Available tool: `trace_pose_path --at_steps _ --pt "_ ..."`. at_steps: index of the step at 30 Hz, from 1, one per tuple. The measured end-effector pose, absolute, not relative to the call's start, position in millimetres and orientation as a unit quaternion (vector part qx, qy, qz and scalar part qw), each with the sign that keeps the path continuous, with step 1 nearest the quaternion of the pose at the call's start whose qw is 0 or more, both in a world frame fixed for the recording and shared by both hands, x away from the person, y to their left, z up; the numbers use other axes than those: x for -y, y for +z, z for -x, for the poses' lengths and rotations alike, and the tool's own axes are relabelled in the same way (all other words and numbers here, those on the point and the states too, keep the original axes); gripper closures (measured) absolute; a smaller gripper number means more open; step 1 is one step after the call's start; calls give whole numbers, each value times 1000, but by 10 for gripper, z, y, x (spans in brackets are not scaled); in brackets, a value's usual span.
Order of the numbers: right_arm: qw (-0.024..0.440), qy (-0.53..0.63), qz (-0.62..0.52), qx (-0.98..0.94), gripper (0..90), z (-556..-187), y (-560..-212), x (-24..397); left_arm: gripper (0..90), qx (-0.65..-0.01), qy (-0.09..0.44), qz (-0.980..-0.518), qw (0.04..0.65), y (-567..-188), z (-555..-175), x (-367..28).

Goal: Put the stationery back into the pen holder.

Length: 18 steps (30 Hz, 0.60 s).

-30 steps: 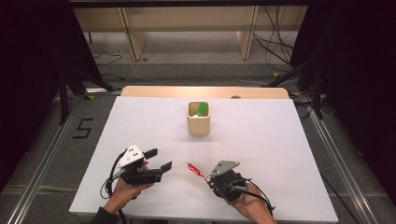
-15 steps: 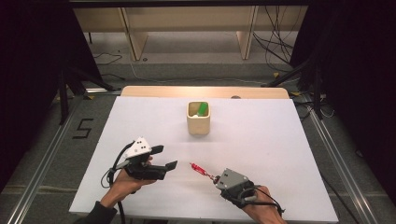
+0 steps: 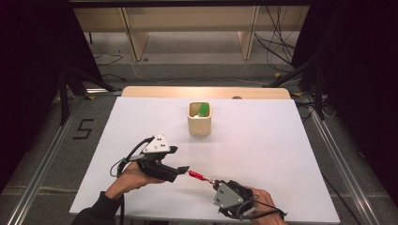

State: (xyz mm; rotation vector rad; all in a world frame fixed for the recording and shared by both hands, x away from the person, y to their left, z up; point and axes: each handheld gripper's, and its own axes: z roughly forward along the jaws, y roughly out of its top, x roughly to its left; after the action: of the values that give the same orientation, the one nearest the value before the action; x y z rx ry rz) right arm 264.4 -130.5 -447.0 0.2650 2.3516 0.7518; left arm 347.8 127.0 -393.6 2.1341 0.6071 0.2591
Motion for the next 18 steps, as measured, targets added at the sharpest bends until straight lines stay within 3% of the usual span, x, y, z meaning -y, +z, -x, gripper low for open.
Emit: trace_pose_path --at_steps 18 --pt "475 228 66 -847 804 -2406 -4639 1198 212 -158 62 -923 345 -3957 -3422 -897"
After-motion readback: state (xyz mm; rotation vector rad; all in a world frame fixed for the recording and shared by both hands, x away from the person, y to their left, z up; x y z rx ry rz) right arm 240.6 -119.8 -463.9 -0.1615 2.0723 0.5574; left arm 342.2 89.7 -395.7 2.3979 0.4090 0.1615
